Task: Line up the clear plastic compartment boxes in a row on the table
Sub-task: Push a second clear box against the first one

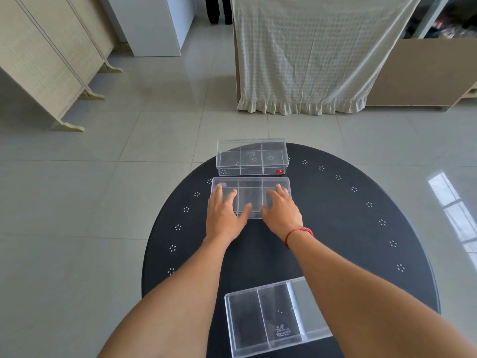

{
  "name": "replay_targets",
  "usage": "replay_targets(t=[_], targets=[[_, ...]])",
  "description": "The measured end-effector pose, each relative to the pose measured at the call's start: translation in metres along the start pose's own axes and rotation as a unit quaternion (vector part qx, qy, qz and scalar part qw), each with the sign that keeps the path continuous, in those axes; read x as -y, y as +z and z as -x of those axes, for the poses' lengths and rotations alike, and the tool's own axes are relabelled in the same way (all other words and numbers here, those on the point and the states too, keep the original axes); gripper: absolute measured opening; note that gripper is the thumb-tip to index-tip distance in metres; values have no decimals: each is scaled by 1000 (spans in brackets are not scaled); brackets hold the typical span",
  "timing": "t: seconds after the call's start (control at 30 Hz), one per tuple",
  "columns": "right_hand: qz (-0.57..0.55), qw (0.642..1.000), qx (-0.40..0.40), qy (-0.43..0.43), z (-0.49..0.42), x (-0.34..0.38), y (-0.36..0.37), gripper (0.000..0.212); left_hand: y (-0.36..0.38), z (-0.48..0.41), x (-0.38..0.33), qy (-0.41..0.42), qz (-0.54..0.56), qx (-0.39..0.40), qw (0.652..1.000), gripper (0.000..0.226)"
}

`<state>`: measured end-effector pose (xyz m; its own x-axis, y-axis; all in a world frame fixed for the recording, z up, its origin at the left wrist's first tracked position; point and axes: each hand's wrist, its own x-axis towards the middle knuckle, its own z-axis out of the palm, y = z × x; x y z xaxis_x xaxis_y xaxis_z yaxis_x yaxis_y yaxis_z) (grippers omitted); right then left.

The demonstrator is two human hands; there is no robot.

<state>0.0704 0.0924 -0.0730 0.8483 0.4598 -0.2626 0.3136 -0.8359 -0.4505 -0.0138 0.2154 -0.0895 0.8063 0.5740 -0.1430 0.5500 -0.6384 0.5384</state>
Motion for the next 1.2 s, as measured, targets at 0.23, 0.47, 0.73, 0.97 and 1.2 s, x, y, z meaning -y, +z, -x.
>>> replay_targets(t=[0.23,0.47,0.73,0.97,1.2], targets=[[4,1000,-8,-10,-12,1,1,36,-9,-19,3,45,-95,3,995,61],[43,997,-60,-8,-16,3,0,27,-3,-21,-6,77,-101,-85,988,44],[55,996,-66,-16,-22,4,-5,22,0,-21,-6,74,-89,-77,990,42],[43,997,-62,-11,-23,6,-11,19,2,-21,-7,69,-89,-77,991,39],[46,997,-65,-19,-25,5,-10,19,3,-24,-8,75,-86,-75,991,40]])
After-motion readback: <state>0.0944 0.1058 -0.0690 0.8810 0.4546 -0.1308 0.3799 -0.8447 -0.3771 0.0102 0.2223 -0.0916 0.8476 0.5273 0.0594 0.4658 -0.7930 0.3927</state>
